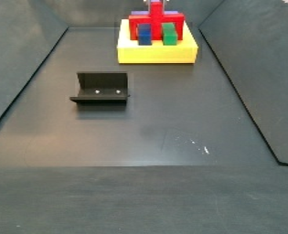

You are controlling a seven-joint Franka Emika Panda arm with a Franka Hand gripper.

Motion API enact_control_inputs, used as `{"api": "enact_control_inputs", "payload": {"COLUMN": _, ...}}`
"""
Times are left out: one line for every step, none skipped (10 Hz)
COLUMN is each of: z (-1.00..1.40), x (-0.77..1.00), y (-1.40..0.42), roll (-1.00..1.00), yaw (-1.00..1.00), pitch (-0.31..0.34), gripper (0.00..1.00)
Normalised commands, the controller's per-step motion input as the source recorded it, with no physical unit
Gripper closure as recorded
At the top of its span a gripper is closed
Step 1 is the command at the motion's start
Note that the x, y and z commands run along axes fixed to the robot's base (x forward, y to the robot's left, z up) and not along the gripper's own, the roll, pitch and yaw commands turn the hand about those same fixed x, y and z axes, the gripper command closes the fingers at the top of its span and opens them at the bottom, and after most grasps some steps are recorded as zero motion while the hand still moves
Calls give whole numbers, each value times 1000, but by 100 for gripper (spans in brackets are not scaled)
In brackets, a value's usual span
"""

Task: Pick up the red object. Move up. Move to above the board. Insert the red object.
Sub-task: Insert the red object.

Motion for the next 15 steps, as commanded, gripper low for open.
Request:
{"api": "enact_control_inputs", "payload": {"z": -437, "x": 86, "y": 0, "roll": 277, "yaw": -154, "pitch": 39, "gripper": 100}}
{"api": "enact_control_inputs", "payload": {"z": -269, "x": 0, "y": 0, "roll": 269, "yaw": 0, "pitch": 0, "gripper": 100}}
{"api": "enact_control_inputs", "payload": {"z": -280, "x": 0, "y": 0, "roll": 186, "yaw": 0, "pitch": 0, "gripper": 100}}
{"api": "enact_control_inputs", "payload": {"z": -169, "x": 74, "y": -177, "roll": 224, "yaw": -111, "pitch": 20, "gripper": 100}}
{"api": "enact_control_inputs", "payload": {"z": -226, "x": 0, "y": 0, "roll": 149, "yaw": -9, "pitch": 0, "gripper": 100}}
{"api": "enact_control_inputs", "payload": {"z": -254, "x": 0, "y": 0, "roll": 161, "yaw": 0, "pitch": 0, "gripper": 100}}
{"api": "enact_control_inputs", "payload": {"z": -477, "x": 0, "y": 74, "roll": 190, "yaw": 0, "pitch": 0, "gripper": 100}}
{"api": "enact_control_inputs", "payload": {"z": -440, "x": 0, "y": 160, "roll": 263, "yaw": 0, "pitch": 0, "gripper": 100}}
{"api": "enact_control_inputs", "payload": {"z": -143, "x": 0, "y": 89, "roll": 306, "yaw": 43, "pitch": 0, "gripper": 100}}
{"api": "enact_control_inputs", "payload": {"z": 0, "x": 0, "y": 77, "roll": 330, "yaw": 69, "pitch": 1, "gripper": 100}}
{"api": "enact_control_inputs", "payload": {"z": 149, "x": 0, "y": 0, "roll": 334, "yaw": 34, "pitch": 10, "gripper": 100}}
{"api": "enact_control_inputs", "payload": {"z": 80, "x": 0, "y": -40, "roll": 399, "yaw": 0, "pitch": 0, "gripper": 100}}
{"api": "enact_control_inputs", "payload": {"z": 0, "x": 0, "y": -40, "roll": 453, "yaw": 0, "pitch": 0, "gripper": 100}}
{"api": "enact_control_inputs", "payload": {"z": -29, "x": 0, "y": 0, "roll": 401, "yaw": 0, "pitch": -7, "gripper": 100}}
{"api": "enact_control_inputs", "payload": {"z": -66, "x": 26, "y": 0, "roll": 386, "yaw": 0, "pitch": -10, "gripper": 100}}
